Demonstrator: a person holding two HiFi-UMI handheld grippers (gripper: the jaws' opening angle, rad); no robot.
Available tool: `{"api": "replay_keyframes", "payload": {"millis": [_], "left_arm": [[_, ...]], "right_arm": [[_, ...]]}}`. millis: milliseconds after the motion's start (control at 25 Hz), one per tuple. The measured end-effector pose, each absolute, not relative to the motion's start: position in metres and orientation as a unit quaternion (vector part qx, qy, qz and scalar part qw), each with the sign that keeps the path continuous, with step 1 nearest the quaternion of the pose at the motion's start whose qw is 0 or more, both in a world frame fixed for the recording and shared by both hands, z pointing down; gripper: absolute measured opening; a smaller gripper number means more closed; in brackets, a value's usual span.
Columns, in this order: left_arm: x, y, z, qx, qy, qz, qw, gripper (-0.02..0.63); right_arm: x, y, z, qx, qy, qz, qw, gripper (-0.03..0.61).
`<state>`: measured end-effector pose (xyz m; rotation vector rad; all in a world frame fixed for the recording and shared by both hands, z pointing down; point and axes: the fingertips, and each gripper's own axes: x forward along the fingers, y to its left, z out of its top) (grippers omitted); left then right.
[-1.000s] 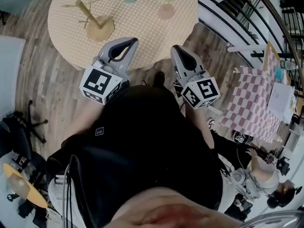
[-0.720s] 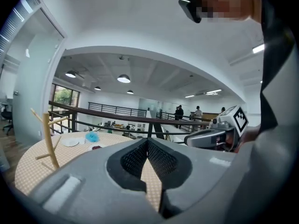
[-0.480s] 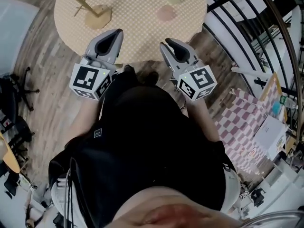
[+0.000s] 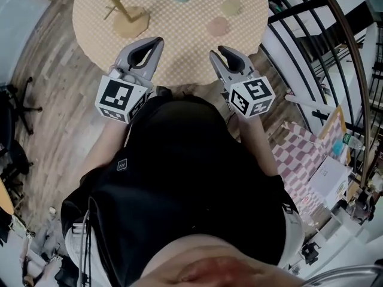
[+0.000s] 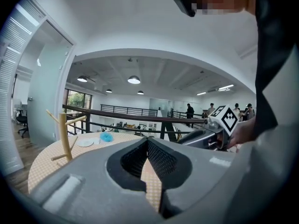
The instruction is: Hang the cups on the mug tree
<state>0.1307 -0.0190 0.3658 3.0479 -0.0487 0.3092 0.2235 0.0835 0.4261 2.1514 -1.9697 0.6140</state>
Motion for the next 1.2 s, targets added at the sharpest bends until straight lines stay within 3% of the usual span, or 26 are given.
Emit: {"api": "replay_keyframes", "payload": {"millis": [400,720,1200], "left_arm": [[0.137,-0.046,0.381,0.990,-0.066,0.109,0.065,0.008],[0.146,-0.036,0.398,0.978,-0.145,0.109,0.099,0.008],[0.157,-0.012,0.433,0.953,-0.249,0.111,0.130,0.008]], "right_arm": [[0.275,0.053,0.468,0.653,-0.687,0.212,0.238,0.126],[0.324,0.044,0.539,0.534,-0.719,0.238,0.377,0.197],[0.379,0.032,0.606,0.442,-0.721,0.214,0.488,0.283]]}}
